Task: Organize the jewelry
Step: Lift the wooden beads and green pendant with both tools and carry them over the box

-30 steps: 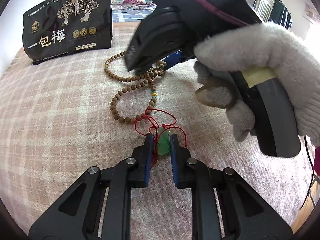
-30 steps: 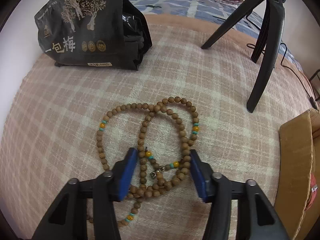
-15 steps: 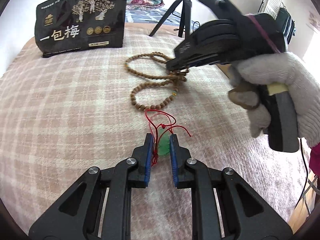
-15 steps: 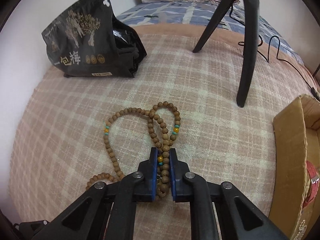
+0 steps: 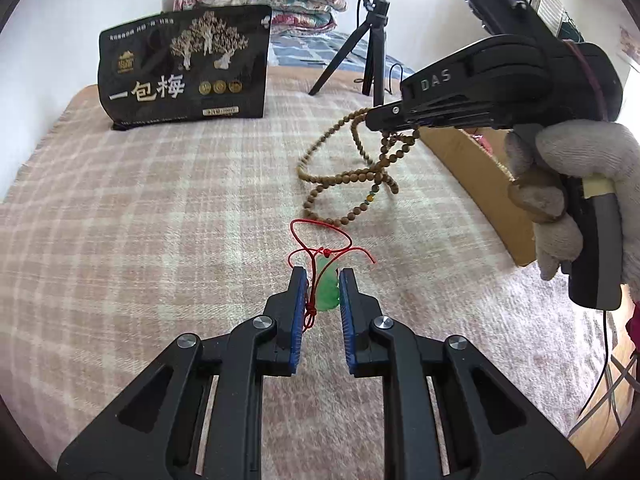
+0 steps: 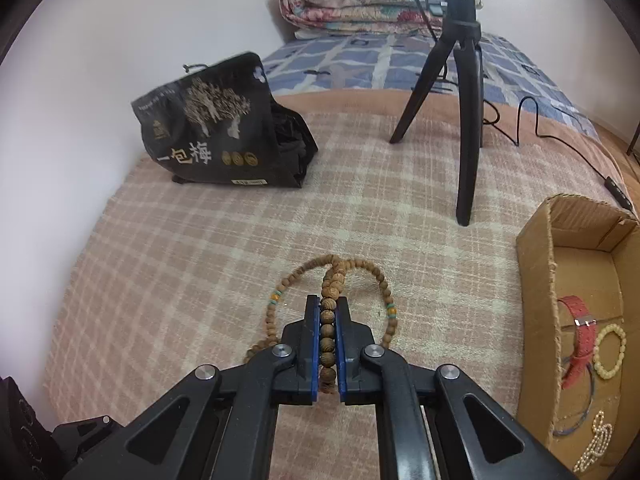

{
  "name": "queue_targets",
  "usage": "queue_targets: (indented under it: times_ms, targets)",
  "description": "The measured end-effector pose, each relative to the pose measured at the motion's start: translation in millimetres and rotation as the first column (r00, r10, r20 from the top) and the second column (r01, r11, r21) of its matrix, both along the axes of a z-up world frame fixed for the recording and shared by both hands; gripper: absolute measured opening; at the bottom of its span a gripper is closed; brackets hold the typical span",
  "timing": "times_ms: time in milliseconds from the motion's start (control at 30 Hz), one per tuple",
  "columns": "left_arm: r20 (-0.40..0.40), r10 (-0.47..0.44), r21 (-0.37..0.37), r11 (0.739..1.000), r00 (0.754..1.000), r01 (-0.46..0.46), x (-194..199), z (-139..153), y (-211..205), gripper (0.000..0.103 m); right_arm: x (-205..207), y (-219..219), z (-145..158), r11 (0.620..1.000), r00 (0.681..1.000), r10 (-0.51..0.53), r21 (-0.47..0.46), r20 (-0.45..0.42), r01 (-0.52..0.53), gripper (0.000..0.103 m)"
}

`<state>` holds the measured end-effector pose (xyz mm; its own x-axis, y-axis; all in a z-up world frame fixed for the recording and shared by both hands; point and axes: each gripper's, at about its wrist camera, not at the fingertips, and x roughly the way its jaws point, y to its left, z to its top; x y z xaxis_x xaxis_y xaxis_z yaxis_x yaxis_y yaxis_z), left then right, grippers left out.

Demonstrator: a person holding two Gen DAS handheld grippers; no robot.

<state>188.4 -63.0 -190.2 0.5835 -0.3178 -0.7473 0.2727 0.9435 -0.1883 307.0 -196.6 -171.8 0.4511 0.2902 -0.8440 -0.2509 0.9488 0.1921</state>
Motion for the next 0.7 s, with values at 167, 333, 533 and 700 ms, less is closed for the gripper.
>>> queue_targets:
  times_ms: [167, 333, 533, 700]
  targets:
    - [0.027, 0.0, -0.001, 1.0, 1.0, 0.0, -12, 19, 2, 0.015, -16, -6, 27, 1.0, 0.999, 0.002, 0.019, 0.04, -0.003, 0.004]
    - [0.054, -0.007, 0.002, 1.0, 0.999, 0.006, -20, 35, 0, 0.015, -36, -13, 54, 0.999, 0.997, 0.002, 0.033, 0.078, -0.005, 0.004]
    - [0.087, -0.017, 0.001, 1.0, 0.996, 0.017, -30, 54, -3, 0.015, -61, -24, 83, 0.999, 0.993, -0.001, 0.037, 0.121, -0.004, 0.004]
    - [0.114, -0.033, 0.007, 0.999, 0.993, 0.032, -40, 70, -10, 0.015, -80, -33, 105, 0.999, 0.988, -0.006, 0.041, 0.152, 0.0, 0.004]
